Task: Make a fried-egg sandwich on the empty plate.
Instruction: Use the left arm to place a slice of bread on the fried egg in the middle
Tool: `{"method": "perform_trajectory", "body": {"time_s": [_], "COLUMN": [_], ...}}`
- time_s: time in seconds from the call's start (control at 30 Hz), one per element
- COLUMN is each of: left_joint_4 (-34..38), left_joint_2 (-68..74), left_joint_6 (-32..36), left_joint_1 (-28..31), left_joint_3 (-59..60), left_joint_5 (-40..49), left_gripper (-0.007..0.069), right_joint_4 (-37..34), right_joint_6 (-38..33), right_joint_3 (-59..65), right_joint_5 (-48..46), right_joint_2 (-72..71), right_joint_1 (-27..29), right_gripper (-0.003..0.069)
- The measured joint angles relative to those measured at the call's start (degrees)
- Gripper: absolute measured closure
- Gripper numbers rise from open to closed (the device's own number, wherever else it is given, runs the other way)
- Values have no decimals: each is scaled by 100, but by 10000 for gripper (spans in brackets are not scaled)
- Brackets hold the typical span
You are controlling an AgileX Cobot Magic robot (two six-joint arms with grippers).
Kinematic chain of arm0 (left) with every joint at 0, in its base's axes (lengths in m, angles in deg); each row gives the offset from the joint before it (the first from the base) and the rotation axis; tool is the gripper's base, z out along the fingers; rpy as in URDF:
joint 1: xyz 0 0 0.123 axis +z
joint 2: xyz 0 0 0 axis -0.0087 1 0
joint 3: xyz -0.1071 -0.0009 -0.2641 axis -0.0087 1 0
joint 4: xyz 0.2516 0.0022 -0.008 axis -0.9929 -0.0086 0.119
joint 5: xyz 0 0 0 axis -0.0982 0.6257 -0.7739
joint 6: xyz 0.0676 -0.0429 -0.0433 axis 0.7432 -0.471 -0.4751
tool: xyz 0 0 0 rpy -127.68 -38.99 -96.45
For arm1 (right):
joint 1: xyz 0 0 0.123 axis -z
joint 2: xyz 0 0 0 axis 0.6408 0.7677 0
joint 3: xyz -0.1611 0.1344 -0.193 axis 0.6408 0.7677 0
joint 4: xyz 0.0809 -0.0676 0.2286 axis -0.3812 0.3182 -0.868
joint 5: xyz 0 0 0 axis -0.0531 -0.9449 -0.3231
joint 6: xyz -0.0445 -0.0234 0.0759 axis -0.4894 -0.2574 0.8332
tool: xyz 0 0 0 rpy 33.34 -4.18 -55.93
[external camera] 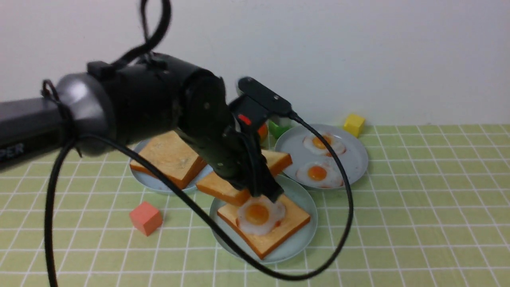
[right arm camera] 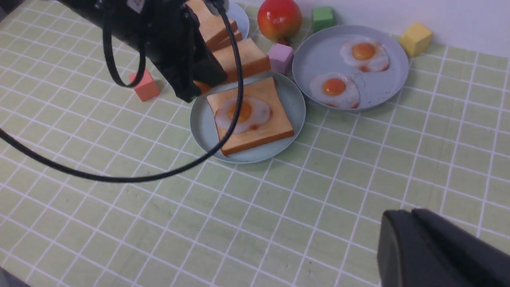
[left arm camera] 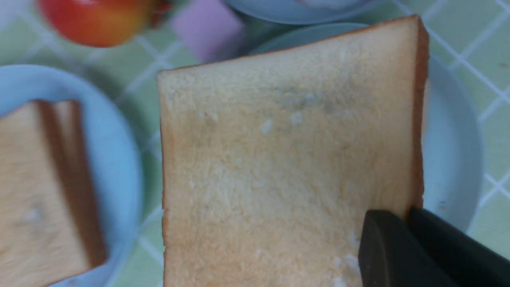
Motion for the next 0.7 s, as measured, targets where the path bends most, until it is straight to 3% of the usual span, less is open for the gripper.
{"method": "perform_trajectory", "body": {"time_s": [0.2,0.7], "left_joint_4": [-338,-468], "left_joint_2": [325,660], "left_joint_6": [-72,-79], "left_joint_1": [-390,-430], "left_joint_3": [-3,-3], "left_joint_5": [-126,-373], "left_gripper": [599,599], "right_joint_4": [101,188], "right_joint_6": [0,0], "right_joint_3": [0,0], "right_joint_5": [-159,-318], "right_joint_2": [-193,-255], "right_joint_1": [0,0], "right_gripper": [642,669]}}
